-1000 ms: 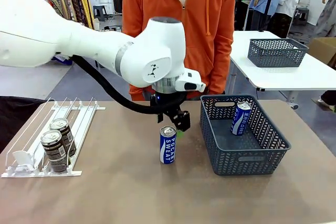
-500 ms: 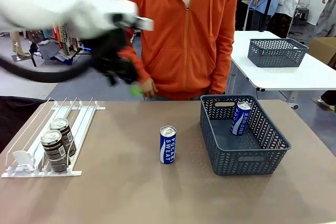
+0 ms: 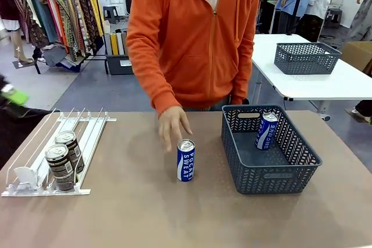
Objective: Retrieve and store the cans from the dispenser.
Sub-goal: Pick up the last remaining can from one row of the Automatic Can Dispenser and place it in the middle of the table, then pick up one can from the Automatic Can Dispenser and place it in the middle of the table.
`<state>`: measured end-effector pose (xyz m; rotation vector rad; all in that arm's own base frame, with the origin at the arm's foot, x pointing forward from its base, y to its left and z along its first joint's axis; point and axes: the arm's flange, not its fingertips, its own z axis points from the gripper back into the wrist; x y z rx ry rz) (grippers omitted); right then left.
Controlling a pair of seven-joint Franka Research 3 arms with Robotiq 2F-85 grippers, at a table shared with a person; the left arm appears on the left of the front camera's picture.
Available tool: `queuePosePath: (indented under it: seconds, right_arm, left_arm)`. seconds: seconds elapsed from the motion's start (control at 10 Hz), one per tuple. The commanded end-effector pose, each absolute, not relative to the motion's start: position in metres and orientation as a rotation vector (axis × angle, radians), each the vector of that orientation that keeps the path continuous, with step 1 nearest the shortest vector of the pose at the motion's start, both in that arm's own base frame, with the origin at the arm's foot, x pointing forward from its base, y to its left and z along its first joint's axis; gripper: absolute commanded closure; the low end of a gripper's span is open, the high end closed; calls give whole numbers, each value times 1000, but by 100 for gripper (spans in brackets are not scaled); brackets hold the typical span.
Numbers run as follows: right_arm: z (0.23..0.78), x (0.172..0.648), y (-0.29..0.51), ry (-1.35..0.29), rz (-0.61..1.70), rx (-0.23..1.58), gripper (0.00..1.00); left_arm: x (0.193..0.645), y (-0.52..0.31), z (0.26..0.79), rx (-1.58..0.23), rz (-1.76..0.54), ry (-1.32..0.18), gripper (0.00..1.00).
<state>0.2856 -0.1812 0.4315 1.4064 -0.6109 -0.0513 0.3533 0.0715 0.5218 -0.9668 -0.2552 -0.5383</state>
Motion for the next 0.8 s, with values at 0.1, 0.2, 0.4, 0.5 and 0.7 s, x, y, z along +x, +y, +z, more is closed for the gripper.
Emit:
queuePosePath:
  seconds: [0.1,0.2,0.4,0.5,0.7]
  right_arm:
    - [435,287,-181,-622,-40,1408,0]
    - [435,287,-181,-622,-40,1408,0]
    - [435,287,-181,-622,-40,1408,0]
    - [435,287,-181,-622,-40,1408,0]
    - [435,287,-181,-622,-40,1408,0]
  left_arm:
    - [359,114,449,-1301,-351,-363,0]
    - [358,117,438,-1268,-274,-367,0]
    - [349,121,461,-1204,-394,-316,0]
    - [349,121,461,-1204,-394,-316,0]
    - [349,121,461,-1204,-394,-316,0]
